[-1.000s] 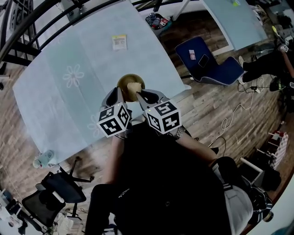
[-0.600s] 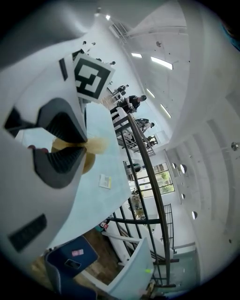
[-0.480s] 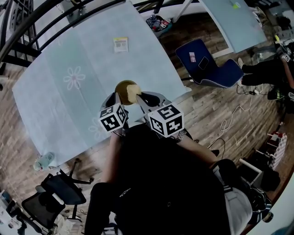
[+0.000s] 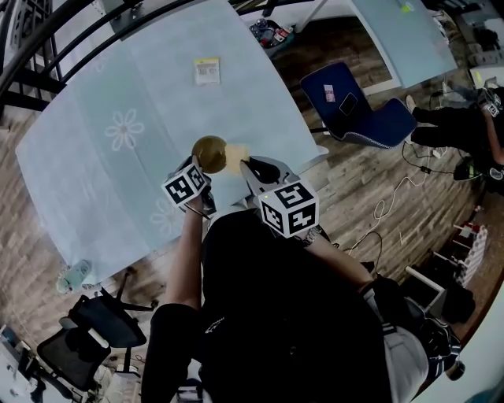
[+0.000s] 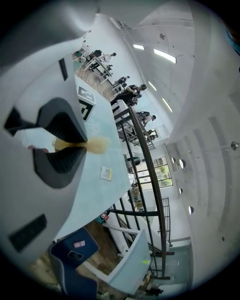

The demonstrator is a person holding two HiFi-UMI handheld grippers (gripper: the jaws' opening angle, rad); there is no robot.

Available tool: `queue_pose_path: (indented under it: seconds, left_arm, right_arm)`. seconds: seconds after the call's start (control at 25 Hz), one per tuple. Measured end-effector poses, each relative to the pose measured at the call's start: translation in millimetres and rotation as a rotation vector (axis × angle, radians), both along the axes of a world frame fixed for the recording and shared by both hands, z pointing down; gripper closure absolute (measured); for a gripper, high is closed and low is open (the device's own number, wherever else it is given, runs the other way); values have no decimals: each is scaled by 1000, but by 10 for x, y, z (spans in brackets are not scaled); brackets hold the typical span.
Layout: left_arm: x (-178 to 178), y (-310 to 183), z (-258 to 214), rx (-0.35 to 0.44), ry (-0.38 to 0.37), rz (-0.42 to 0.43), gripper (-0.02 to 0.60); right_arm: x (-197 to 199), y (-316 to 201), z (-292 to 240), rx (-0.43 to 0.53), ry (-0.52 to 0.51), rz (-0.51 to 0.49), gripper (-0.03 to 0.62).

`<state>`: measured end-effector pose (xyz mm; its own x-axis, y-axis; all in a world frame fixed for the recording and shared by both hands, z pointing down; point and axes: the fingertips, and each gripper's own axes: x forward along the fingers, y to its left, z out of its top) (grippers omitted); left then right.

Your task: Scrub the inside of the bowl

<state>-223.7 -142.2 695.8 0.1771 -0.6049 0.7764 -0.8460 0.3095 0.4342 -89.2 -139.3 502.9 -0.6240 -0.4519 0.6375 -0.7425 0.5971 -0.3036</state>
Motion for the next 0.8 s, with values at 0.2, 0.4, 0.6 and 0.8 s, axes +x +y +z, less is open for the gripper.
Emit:
queue_pose_path:
  seconds: [0.2, 0.4, 0.6, 0.8]
  left_arm:
    - [54, -135, 193, 37, 70, -5, 558]
    - [76, -136, 332, 43, 84, -43, 558]
    - [96, -146, 363, 68, 103, -38, 558]
    - [138, -144, 308, 104, 69, 14, 557]
  right_arm:
    - [5, 19, 51, -13, 13, 10, 556]
    - [50, 33, 85, -20, 30, 24, 556]
    - [135, 26, 120, -29, 37, 55, 556]
    - [162, 73, 153, -39, 31, 59, 556]
